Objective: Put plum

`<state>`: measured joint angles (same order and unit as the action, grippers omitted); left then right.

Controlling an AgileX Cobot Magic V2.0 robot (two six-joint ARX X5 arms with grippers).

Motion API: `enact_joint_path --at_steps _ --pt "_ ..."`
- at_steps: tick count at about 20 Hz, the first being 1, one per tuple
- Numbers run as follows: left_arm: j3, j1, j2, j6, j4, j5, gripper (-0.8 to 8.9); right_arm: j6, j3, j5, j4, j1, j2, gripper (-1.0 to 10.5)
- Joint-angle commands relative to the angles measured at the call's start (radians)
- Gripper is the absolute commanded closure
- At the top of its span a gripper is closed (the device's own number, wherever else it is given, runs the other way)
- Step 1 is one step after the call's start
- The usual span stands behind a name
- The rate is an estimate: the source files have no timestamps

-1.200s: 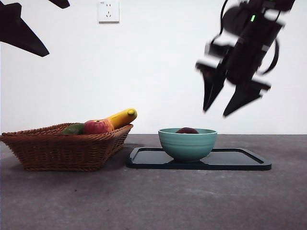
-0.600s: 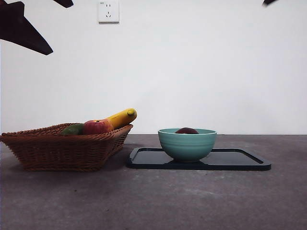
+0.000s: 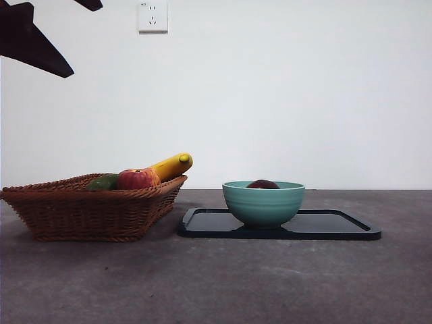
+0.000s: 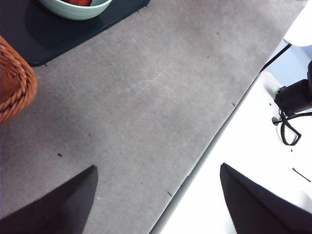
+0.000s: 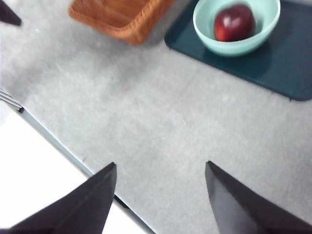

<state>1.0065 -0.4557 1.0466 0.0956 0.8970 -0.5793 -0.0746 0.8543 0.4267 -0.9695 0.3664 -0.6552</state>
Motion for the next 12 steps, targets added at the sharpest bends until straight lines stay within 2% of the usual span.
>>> enact_joint_path --at_steps 1,12 --pt "0.011 -0.005 0.005 0.019 -0.002 -0.005 4.11 0.008 0.004 0.004 0.011 0.005 0.014 6.6" --pt "0.011 -0.005 0.005 0.013 0.000 -0.005 4.11 0.008 0.004 0.004 0.011 0.005 0.018 6.6"
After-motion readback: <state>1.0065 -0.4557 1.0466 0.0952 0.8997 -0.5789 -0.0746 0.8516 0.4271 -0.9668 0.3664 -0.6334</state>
